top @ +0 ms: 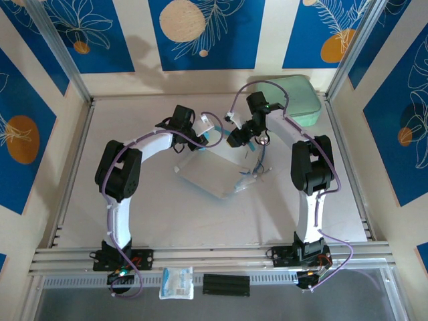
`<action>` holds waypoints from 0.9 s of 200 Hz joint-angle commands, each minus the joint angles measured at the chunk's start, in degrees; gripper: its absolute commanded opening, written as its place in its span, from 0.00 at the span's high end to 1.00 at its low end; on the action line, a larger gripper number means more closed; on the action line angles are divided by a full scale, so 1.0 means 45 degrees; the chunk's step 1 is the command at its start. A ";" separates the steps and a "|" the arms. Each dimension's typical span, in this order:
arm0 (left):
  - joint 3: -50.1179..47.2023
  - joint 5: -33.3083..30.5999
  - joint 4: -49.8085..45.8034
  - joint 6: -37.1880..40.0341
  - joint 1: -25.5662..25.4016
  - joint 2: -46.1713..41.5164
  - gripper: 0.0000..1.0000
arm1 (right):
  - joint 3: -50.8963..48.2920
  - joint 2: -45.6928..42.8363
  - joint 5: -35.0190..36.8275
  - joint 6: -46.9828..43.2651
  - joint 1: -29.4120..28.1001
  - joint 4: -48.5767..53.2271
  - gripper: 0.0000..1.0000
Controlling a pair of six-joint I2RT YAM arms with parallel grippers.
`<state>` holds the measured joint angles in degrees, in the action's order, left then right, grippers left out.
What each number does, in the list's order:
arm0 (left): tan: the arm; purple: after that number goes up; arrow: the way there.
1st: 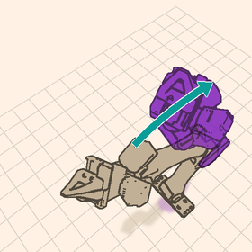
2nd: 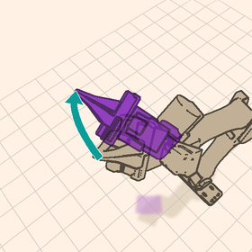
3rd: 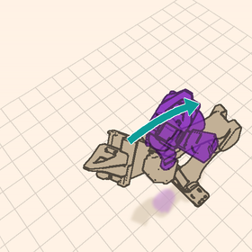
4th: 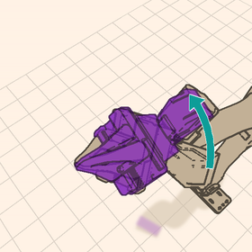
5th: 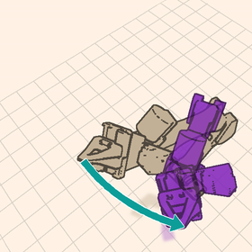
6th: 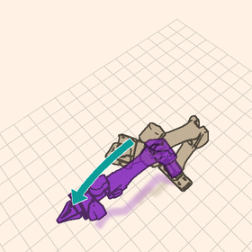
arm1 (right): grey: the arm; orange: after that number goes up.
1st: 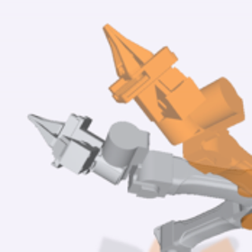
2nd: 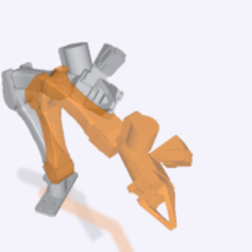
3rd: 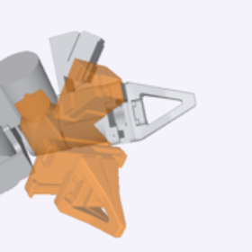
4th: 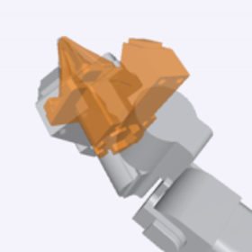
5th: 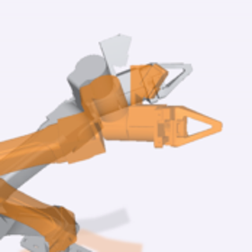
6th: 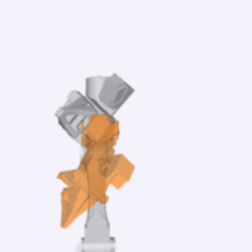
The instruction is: Fold the paper box
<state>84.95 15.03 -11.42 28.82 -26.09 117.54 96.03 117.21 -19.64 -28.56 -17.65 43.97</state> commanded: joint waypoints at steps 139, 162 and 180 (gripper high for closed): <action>-0.0367 0.1594 0.0900 -0.1342 0.0716 -0.0641 0.33 | 0.0184 -0.0054 0.0145 -0.0555 -0.0288 0.0607 0.78; -0.0563 0.1979 0.0988 -0.1610 0.0867 -0.0763 0.32 | 0.0186 -0.0086 0.0148 -0.0534 -0.0258 0.0619 0.78; -0.0857 0.2710 0.1292 -0.1888 0.1000 -0.1004 0.31 | 0.0166 -0.0062 0.0165 -0.0551 -0.0239 0.0606 0.78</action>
<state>82.81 21.37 -7.79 22.74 -22.70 116.33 96.31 117.21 -19.25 -30.09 -18.06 44.18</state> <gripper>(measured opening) 0.684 0.274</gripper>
